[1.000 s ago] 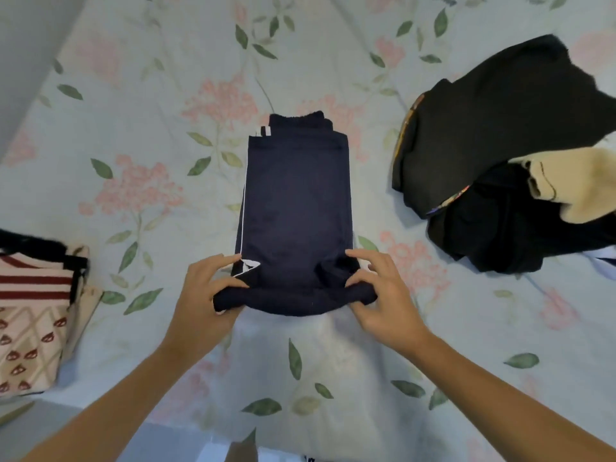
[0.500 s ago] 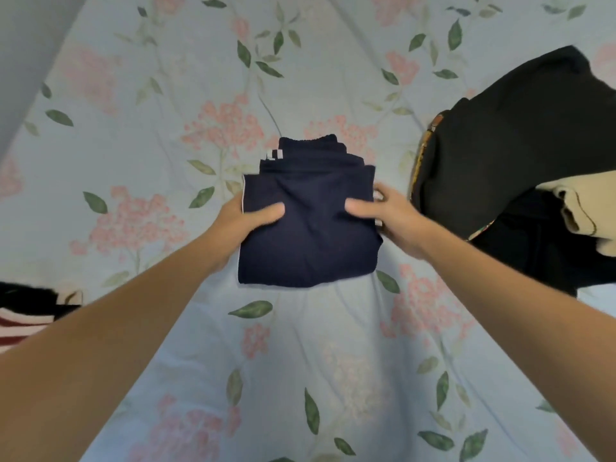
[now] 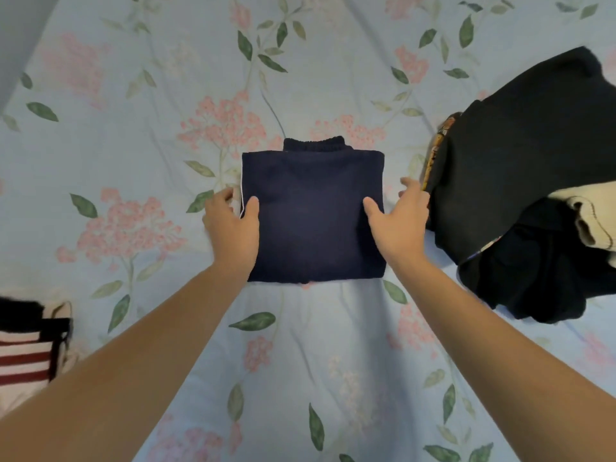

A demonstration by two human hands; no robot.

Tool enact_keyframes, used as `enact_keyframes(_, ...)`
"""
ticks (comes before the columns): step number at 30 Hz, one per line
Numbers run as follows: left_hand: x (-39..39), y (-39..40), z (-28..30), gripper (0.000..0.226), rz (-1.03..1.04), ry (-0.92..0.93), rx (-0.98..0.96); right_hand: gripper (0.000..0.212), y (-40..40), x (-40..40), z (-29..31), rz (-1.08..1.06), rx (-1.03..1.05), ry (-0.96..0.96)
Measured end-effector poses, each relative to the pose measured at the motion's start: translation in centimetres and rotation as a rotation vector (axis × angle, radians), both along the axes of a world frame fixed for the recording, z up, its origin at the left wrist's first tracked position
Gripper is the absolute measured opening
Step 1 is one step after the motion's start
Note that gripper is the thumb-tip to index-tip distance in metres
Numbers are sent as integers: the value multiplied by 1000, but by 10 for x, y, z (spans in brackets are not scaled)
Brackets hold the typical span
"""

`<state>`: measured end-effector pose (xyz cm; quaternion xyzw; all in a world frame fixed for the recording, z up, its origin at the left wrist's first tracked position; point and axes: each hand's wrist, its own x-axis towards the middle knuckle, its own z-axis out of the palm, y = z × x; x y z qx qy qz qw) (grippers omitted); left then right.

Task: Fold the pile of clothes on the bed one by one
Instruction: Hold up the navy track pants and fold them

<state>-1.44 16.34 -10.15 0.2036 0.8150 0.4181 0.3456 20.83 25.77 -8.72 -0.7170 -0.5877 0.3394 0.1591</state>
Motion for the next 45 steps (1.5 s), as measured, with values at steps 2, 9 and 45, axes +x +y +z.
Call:
enact_keyframes(2,9,-21,1,33,-23,-194,10,86,-14,-1,-6,-20,-154,38)
enact_keyframes(9,-5,3,-1,47,-197,-444,-82,67,-8,-11,-21,-75,-363,331)
enact_keyframes(45,-295,-402,166,29,96,-179,-180,61,-378,-305,104,236,-719,759)
